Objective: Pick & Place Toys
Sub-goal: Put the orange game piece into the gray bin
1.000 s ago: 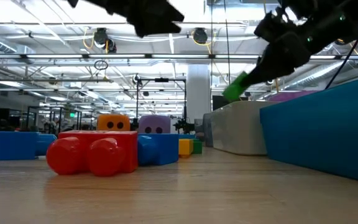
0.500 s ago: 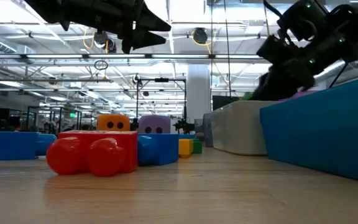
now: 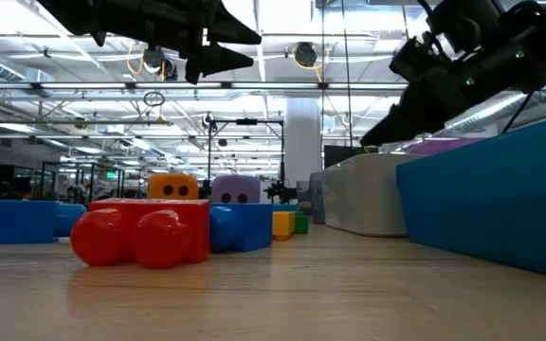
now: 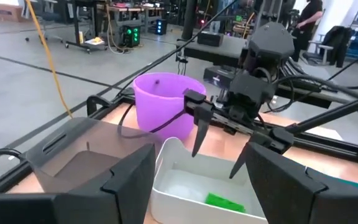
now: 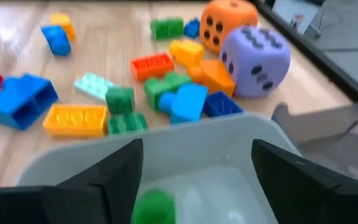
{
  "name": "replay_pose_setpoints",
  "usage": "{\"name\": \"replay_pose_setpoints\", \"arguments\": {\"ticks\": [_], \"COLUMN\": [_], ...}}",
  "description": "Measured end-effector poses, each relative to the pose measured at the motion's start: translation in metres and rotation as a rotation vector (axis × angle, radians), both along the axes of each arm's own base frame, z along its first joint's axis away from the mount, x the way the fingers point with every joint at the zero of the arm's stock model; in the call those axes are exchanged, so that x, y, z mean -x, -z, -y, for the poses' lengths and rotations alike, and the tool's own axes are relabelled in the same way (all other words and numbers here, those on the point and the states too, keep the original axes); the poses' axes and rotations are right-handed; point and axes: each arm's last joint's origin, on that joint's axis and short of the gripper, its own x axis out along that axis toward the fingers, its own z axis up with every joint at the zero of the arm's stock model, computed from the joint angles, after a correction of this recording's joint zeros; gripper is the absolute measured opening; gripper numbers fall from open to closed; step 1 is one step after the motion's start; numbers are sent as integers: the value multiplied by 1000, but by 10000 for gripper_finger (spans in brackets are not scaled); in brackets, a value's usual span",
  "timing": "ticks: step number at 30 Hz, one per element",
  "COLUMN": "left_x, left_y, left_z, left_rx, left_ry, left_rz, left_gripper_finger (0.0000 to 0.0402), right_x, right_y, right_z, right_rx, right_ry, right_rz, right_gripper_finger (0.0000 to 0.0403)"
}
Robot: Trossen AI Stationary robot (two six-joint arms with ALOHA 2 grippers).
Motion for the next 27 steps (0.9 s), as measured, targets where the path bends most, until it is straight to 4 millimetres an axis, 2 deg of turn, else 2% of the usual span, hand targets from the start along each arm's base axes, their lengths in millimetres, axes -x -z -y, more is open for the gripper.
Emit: {"name": "replay_pose_setpoints", "arguments": {"ticks": [8, 13, 17, 22, 27], "left_x": [1, 4, 10, 18, 11], "left_y": [8, 19, 35, 53, 76], "left_z": [0, 4, 12, 21, 23], "left_rx": [39, 85, 137, 316, 397], "left_ry": [-4, 0, 9, -48, -152], "left_rz": [-74, -188, -363, -525, -596], "left_gripper_finger": [253, 253, 253, 253, 253], "right_x": [2, 3, 3, 3, 3], "right_y": [-14, -14, -12, -13, -13], "right_z": [0, 0, 0, 0, 0], "right_rx": [1, 1, 1, 1, -4], "right_ry": [-3, -3, -4, -4, -2], "right_rz": [94, 93, 78, 80, 83], "right_gripper_finger": [286, 279, 275, 275, 272]}}
